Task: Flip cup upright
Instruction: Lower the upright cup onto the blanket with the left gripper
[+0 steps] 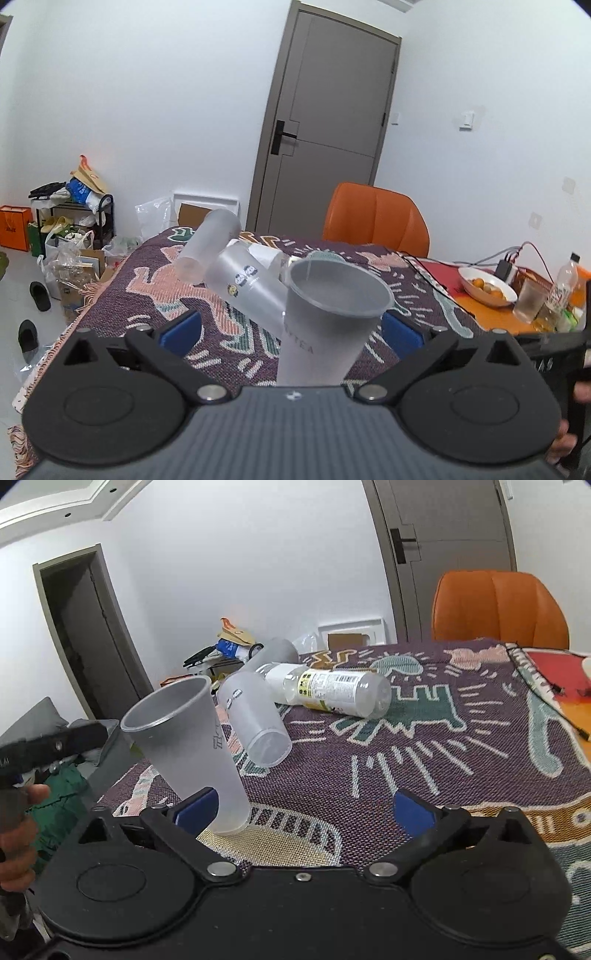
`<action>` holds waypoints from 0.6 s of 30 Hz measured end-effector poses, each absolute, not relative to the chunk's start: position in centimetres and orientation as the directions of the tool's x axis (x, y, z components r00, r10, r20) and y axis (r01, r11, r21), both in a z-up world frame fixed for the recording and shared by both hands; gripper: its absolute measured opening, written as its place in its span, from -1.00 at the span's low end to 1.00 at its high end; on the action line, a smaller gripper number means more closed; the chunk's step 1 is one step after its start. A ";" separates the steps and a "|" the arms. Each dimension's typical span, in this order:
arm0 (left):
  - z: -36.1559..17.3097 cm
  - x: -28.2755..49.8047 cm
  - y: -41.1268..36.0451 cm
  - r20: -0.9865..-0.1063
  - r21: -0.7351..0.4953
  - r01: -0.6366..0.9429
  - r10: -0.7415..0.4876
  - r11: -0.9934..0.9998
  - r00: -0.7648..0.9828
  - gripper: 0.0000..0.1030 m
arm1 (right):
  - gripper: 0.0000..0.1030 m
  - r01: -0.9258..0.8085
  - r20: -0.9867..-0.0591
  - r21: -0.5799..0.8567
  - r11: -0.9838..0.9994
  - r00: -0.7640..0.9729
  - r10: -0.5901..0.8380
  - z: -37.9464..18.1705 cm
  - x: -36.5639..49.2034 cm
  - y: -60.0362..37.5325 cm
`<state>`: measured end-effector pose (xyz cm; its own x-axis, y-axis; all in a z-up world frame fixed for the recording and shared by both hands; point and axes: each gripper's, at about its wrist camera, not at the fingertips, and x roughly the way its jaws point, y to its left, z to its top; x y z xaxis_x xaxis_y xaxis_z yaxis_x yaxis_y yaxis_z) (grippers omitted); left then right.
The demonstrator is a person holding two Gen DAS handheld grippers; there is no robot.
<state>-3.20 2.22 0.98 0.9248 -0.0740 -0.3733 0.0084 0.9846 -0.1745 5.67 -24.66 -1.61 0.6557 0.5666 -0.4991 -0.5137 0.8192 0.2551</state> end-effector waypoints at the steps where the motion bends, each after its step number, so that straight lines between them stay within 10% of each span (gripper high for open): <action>1: 0.8 -3.2 2.2 -0.384 -0.172 0.010 -0.076 0.985 0.920 0.99 | 1.00 -0.513 -0.495 0.252 0.821 0.660 0.564 -1.3 5.5 -24.9; 18: -0.1 -4.0 3.4 -0.496 -0.164 -0.063 -0.027 0.984 0.868 0.99 | 1.00 -0.507 -0.493 0.263 0.821 0.661 0.566 0.3 3.7 -27.3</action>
